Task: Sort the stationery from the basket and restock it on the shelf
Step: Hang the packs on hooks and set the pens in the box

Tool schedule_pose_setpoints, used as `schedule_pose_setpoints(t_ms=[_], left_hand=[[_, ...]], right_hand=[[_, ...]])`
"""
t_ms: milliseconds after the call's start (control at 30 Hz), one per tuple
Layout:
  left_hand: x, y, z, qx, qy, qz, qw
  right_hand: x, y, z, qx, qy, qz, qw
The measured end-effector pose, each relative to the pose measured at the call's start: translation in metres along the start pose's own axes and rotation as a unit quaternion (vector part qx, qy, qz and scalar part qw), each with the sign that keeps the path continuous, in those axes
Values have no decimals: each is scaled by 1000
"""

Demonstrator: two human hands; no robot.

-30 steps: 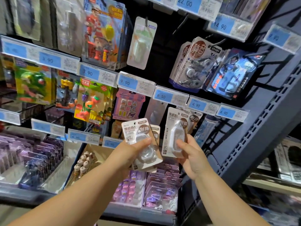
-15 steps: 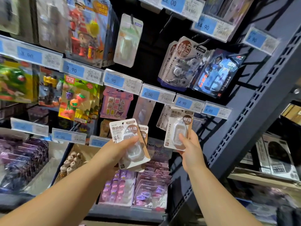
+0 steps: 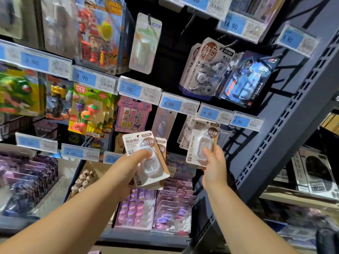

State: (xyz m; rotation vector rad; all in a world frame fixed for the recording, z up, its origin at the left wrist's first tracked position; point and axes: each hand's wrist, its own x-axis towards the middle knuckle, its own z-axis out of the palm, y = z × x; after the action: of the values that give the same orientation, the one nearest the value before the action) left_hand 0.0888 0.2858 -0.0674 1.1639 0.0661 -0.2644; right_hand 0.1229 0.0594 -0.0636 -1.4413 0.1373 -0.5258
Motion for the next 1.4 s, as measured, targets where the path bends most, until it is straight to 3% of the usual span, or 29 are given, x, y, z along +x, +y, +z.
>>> schedule_pose_setpoints(t_ms=[200, 333, 433, 467, 533, 633, 700, 767, 967, 1133, 1400], left_hand=[[0, -2, 2, -8, 4, 3, 1000], [-2, -3, 5, -15, -9, 3, 1000], [-5, -3, 9, -10, -29, 6, 1000], [-5, -3, 10, -5, -27, 12, 1000], [-4, -2, 9, 7, -19, 26, 999], [-6, 0, 12, 4, -22, 43, 999], [-10, 4, 13, -3, -27, 52, 998], [-9, 3, 14, 15, -28, 66, 997], [-13, 2, 16, 59, -50, 73, 994], [-10, -2, 17, 84, -25, 43, 995], [-1, -7, 22, 61, 15, 32, 998]], right_hand=[[4, -5, 6, -58, -4, -6, 998], [8, -2, 9, -164, 34, 22, 986], [-5, -2, 12, -269, 95, -24, 958], [-12, -5, 14, -279, 83, -61, 955], [-25, -13, 21, -244, -37, -83, 965], [-44, -22, 33, -195, -238, -26, 951], [-53, -22, 39, -185, -308, 4, 933], [-59, -24, 41, -154, -326, 33, 932], [-62, -23, 37, -134, -323, 106, 931], [-56, -23, 23, 2, -239, 135, 962], [-34, -19, -14, 12, -98, 73, 992]])
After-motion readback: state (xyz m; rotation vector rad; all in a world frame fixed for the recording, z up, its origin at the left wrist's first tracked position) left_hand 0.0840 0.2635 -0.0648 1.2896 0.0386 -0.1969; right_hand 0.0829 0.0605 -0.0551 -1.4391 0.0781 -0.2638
